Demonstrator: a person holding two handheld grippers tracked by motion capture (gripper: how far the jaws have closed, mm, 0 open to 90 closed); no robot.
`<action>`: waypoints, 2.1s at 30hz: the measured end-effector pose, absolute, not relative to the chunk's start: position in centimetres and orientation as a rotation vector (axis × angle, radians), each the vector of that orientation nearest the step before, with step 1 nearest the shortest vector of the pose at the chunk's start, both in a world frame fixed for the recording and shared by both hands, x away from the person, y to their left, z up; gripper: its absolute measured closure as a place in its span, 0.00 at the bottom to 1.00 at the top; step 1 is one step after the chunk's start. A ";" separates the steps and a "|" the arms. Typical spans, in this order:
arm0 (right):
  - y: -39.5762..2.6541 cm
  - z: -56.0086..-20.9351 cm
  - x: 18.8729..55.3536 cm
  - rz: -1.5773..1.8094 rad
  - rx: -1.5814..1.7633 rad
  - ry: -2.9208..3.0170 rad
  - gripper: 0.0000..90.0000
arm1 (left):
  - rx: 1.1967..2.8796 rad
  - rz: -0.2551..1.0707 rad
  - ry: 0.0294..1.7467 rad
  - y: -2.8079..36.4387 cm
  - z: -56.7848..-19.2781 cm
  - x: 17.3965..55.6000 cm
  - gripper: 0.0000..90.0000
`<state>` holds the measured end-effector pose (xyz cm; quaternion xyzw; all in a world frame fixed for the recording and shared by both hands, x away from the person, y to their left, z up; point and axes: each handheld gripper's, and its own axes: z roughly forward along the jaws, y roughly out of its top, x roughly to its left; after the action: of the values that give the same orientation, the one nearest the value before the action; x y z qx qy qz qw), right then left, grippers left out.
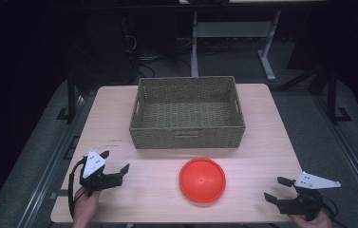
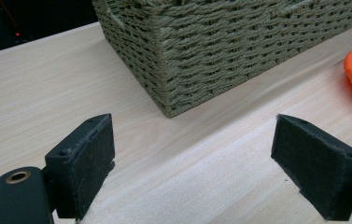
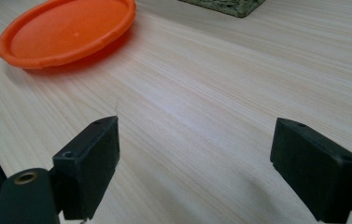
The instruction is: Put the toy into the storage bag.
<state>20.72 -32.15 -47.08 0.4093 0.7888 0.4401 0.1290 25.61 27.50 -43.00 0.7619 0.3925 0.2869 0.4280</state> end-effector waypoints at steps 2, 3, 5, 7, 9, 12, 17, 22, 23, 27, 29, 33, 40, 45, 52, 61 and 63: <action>-32.0 -47.0 20.8 1.279 1.186 2.301 0.17 | 1.904 0.714 0.983 27.5 -43.0 25.6 0.14; -31.9 -46.9 20.9 1.283 1.178 2.308 0.17 | 1.906 0.715 0.984 27.5 -43.0 25.6 0.14; -31.5 -46.5 21.1 1.281 1.149 2.338 0.16 | 1.896 0.718 0.984 27.5 -43.0 25.5 0.14; -31.3 -46.4 21.3 1.278 1.145 2.344 0.16 | 1.896 0.725 0.984 27.6 -43.0 25.3 0.14; -31.1 -46.3 21.6 1.286 1.146 2.355 0.16 | 1.898 0.724 0.988 27.7 -43.0 25.3 0.14; -30.8 -46.2 21.7 1.289 1.143 2.368 0.16 | 1.900 0.727 0.987 27.7 -43.0 25.4 0.14; -30.1 -45.5 22.2 1.300 1.117 2.388 0.16 | 1.899 0.738 0.993 27.7 -43.0 25.3 0.14; -29.3 -44.7 23.4 1.263 1.103 2.410 0.16 | 1.896 0.742 1.001 27.9 -43.0 25.3 0.14; -28.8 -44.4 23.9 1.242 1.116 2.429 0.16 | 1.897 0.742 1.001 28.0 -42.9 25.3 0.14; -28.0 -43.7 24.7 1.229 1.091 2.464 0.16 | 1.895 0.756 1.010 28.0 -42.9 25.3 0.14; -27.0 -43.1 25.3 1.205 1.086 2.489 0.16 | 1.896 0.757 1.015 28.0 -43.0 25.3 0.14; -25.8 -42.7 26.3 1.203 1.090 2.528 0.16 | 1.894 0.762 1.018 28.1 -42.9 25.2 0.14; -23.7 -42.9 27.4 1.191 1.093 2.593 0.18 | 1.894 0.770 1.019 28.2 -43.0 25.2 0.14; -22.6 -42.6 28.1 1.171 1.088 2.635 0.18 | 1.890 0.773 1.019 28.3 -42.9 25.1 0.14; -20.6 -42.4 29.4 1.134 1.063 2.686 0.18 | 1.891 0.771 1.020 28.3 -42.9 25.1 0.14; -18.9 -43.1 30.7 1.092 1.098 2.738 0.23 | 1.889 0.769 1.020 28.4 -42.9 25.1 0.14; -18.8 -43.1 30.8 1.109 1.094 2.736 0.23 | 1.890 0.772 1.019 28.3 -42.9 25.1 0.14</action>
<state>30.83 -18.85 -43.06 0.3475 0.8690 0.3521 -0.0034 25.10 28.35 -42.91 0.7528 0.4061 0.3077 0.4168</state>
